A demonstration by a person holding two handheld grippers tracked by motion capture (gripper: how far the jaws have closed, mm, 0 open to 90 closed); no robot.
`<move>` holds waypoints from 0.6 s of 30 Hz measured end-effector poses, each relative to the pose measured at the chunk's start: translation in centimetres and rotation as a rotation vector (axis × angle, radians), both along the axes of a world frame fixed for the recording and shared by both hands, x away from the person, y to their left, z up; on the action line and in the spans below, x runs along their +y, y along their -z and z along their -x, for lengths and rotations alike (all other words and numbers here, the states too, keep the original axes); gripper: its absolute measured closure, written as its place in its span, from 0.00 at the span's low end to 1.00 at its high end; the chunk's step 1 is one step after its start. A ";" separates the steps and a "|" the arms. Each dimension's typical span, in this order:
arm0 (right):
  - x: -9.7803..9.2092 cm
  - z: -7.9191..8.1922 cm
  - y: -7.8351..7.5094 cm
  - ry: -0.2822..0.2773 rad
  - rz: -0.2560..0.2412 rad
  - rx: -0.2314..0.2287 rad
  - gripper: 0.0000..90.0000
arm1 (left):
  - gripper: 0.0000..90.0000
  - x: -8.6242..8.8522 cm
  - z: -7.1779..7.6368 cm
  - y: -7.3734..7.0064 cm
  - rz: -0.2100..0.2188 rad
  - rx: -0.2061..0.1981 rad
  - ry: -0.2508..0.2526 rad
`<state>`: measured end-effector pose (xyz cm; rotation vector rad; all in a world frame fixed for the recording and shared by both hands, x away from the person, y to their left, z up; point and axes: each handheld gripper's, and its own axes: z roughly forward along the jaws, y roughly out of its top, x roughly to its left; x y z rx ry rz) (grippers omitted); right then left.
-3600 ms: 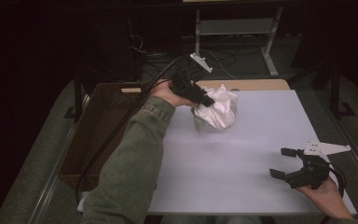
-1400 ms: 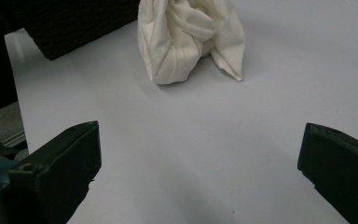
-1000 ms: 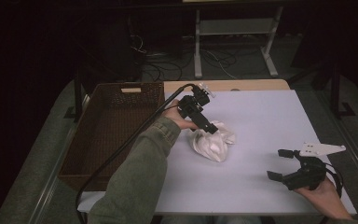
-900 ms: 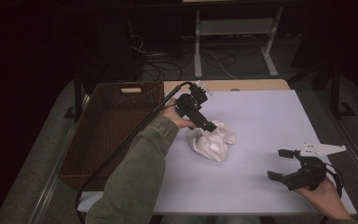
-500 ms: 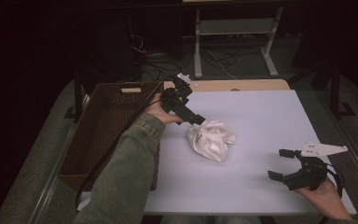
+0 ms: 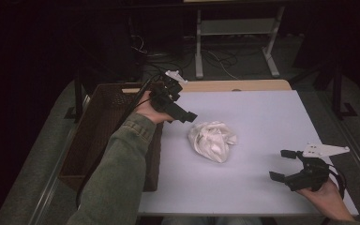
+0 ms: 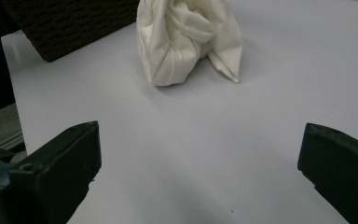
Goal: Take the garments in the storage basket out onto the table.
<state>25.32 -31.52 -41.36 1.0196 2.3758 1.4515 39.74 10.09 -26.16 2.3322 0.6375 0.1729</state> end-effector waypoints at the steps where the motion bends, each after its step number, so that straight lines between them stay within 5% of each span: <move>1: 0.0 0.0 0.0 0.000 0.000 -0.001 0.00 | 0.00 0.2 0.0 -0.1 -0.006 -0.005 0.001; 18: 0.1 0.0 0.1 0.002 0.006 0.003 0.00 | 0.00 4.6 1.1 -0.3 0.015 -0.016 -0.066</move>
